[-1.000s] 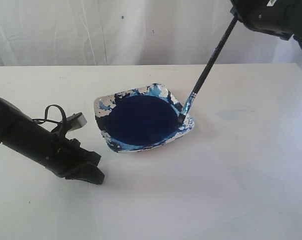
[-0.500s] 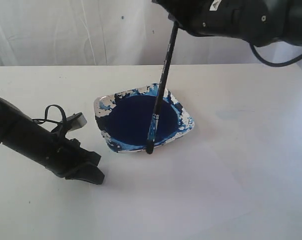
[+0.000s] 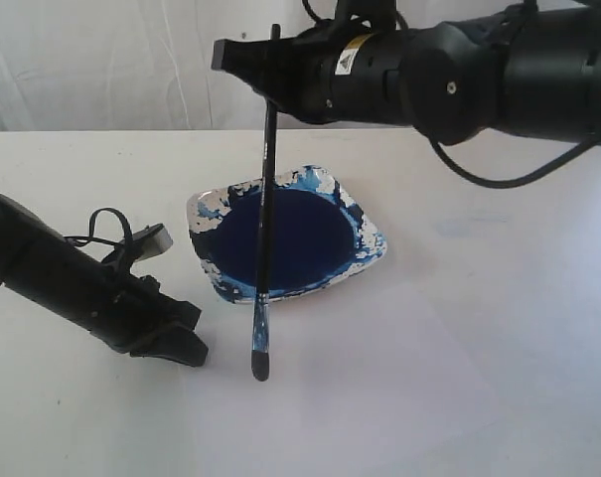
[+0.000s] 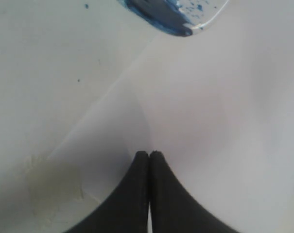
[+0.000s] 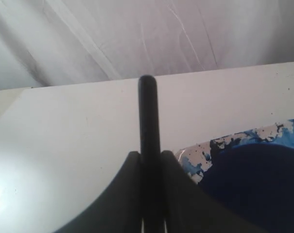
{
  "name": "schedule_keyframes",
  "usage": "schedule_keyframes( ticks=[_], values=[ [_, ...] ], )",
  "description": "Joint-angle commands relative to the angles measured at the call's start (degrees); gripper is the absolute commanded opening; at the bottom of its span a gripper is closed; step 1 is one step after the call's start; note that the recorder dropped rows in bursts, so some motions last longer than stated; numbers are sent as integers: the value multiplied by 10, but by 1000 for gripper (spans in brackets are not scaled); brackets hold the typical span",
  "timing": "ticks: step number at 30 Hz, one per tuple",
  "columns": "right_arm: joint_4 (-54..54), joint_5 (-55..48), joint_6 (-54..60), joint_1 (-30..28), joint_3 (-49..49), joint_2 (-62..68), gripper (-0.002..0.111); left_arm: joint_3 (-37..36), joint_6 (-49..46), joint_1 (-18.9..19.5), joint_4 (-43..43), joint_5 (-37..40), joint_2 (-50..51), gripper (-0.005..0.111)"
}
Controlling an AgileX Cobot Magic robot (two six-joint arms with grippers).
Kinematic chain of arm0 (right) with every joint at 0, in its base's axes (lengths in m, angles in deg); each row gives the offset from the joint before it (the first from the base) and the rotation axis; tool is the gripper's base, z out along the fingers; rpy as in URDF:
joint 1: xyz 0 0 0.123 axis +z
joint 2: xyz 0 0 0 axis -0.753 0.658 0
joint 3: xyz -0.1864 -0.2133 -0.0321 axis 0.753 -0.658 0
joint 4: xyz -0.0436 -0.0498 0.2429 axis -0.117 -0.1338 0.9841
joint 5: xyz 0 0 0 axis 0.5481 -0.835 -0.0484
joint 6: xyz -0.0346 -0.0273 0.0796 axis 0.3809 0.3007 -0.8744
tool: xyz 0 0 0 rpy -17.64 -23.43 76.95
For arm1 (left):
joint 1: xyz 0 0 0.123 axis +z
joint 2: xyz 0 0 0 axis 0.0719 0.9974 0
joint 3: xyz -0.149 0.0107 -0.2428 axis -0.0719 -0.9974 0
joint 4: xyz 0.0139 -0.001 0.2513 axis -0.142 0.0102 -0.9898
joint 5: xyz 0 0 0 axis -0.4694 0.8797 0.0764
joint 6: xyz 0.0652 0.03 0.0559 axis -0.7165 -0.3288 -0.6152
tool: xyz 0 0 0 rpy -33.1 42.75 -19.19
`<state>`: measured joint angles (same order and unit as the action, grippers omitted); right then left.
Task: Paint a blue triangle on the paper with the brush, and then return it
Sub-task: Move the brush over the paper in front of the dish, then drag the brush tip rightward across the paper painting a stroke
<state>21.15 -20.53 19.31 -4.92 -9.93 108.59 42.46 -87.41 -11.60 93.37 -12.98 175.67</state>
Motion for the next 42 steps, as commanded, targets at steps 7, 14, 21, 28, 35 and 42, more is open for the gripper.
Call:
schedule_keyframes(
  ticks=[7,14,21,28,35,42],
  values=[
    [-4,84,3,7,-38,45,0,-5,-1,-3,-23,-10,3,0],
    [0,98,2,7,-38,69,0,-5,-1,-3,-23,-10,3,0],
    [0,121,-5,7,-38,100,0,-5,-1,-3,-23,-10,3,0],
    [0,143,6,7,-38,108,0,-5,-1,-3,-23,-10,3,0],
    [0,144,29,7,-38,108,0,-5,-1,-3,-23,-10,3,0],
    [0,136,99,6,-38,108,0,-5,-1,-3,-23,-10,3,0]
  ],
)
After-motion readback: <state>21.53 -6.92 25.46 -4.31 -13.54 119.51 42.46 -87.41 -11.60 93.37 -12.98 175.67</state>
